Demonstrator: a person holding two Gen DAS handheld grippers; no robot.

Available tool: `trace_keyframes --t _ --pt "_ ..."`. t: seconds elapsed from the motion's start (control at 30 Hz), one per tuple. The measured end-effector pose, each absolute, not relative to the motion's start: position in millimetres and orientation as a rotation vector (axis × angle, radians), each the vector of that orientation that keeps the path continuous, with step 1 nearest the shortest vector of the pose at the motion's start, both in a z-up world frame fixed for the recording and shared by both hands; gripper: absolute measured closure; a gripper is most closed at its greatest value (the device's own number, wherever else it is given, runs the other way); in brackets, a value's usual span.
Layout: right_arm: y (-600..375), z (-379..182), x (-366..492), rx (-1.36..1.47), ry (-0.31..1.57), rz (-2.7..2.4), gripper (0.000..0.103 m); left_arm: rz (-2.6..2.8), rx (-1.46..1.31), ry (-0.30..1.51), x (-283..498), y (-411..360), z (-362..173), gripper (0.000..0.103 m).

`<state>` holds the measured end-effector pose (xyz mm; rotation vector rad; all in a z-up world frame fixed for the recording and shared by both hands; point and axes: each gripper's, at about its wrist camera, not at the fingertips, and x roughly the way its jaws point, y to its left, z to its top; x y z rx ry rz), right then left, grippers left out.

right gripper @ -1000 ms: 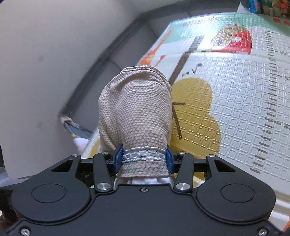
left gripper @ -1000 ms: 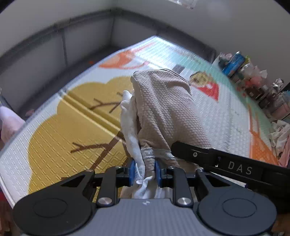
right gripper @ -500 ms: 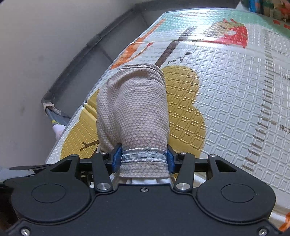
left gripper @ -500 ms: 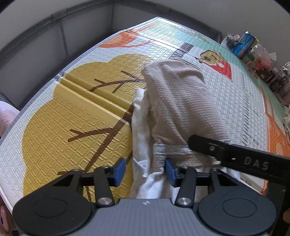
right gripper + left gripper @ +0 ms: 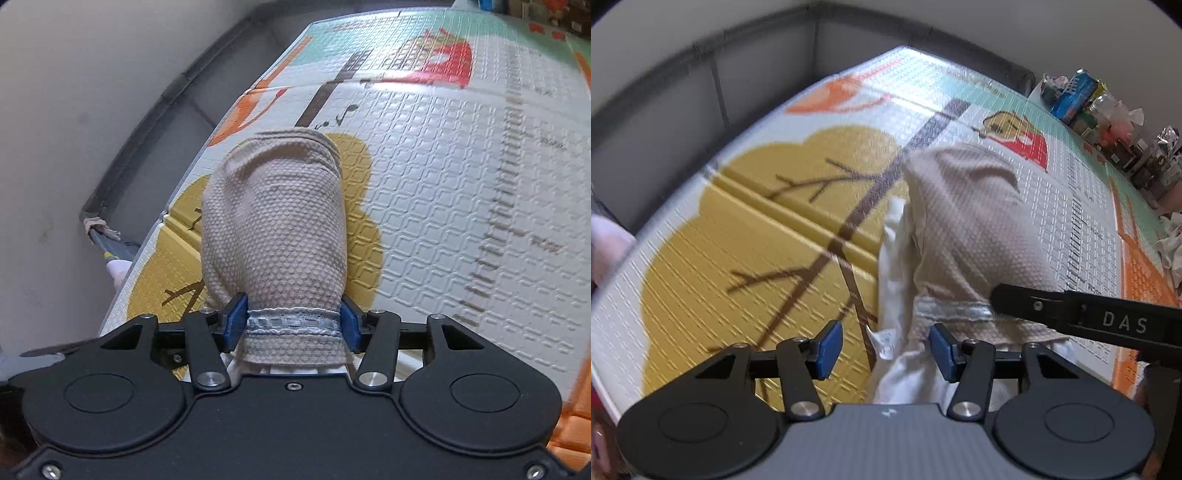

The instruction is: Fold clothes

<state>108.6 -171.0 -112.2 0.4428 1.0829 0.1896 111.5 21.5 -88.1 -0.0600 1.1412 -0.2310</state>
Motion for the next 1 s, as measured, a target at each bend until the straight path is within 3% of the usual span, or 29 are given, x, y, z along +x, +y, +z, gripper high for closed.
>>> trace_keyframes --t 0.33,0.43,0.5,0.53,0.77,1.0 --pt "-188.9 -45.6 99.2 0.349 0.886 0.197 0.054 -0.255 -0.053 1.054 107.6 10.6 -49.3 0.05" --pt "-187.2 -30.0 103.2 0.302 0.845 0.234 0.063 -0.295 -0.057 1.029 103.3 3.8 -41.1 0.05" --pt "-185.0 -25.4 107.0 0.282 0.835 0.265 0.081 -0.339 -0.064 1.009 98.4 -3.3 -37.8 0.05" --pt "-183.4 -24.8 109.5 0.276 0.834 0.284 0.085 -0.358 -0.068 1.004 96.1 -6.4 -39.2 0.05" --pt "-178.6 -60.9 132.0 0.35 0.918 0.433 0.092 -0.446 -0.113 1.044 85.5 -19.3 -71.6 0.08" --pt "-161.4 -94.1 140.0 0.261 1.006 0.466 0.092 -0.47 -0.166 1.111 81.6 -20.1 -98.9 0.083"
